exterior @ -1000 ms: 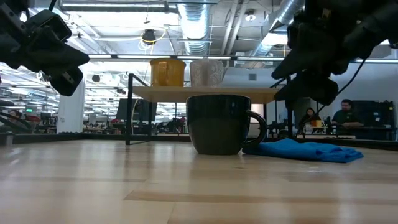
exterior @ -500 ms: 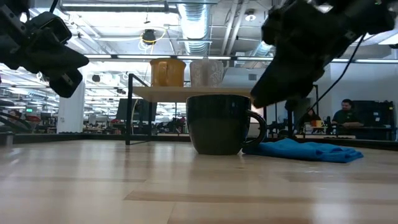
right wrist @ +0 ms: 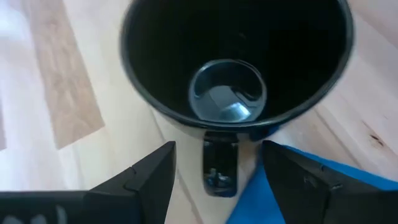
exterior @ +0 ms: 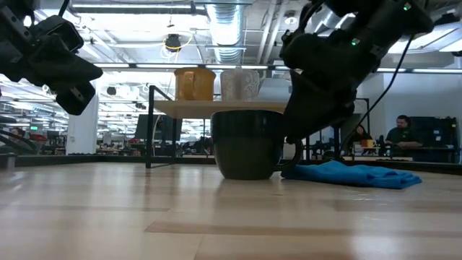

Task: Stack small to large cups/mugs on shelf
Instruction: Put the black mug on the shelf

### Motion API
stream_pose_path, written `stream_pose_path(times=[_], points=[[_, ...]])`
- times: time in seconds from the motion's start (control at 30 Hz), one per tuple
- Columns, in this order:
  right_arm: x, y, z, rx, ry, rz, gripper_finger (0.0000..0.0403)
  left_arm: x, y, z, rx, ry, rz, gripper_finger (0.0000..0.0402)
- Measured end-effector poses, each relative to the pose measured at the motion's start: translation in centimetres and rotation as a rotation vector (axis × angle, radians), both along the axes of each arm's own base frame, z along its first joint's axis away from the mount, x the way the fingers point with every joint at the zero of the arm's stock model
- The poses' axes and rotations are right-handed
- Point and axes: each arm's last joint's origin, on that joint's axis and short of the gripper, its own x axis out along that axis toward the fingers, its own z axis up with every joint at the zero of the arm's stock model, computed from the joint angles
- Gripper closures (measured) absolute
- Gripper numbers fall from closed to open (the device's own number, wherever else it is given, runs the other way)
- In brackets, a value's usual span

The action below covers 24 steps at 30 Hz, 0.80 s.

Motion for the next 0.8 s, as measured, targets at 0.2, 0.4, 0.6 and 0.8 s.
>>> stream_pose_path(times=[0.2,0.4,0.6,0.8], points=[[0.2,-0.2,0.0,0.002,0.024,-0.026,0.0143,0.0,0.0,0.0,0.001,0.001,0.000,0.0401],[0.3,-0.9,0.1,0.010,0.031,-0.048,0.0153,0.0,0.0,0.0,0.001,0.002,0.000,0.0401],[0.4,-1.3,0.1,0.038,0.042,-0.041,0.0214,0.0,0.0,0.0,0.002,0.003,0.000,0.0401],[0.4,-1.2,0.1,0.043,0.044,-0.027,0.0297,0.0,0.0,-0.1,0.003,0.007,0.000,0.0401]])
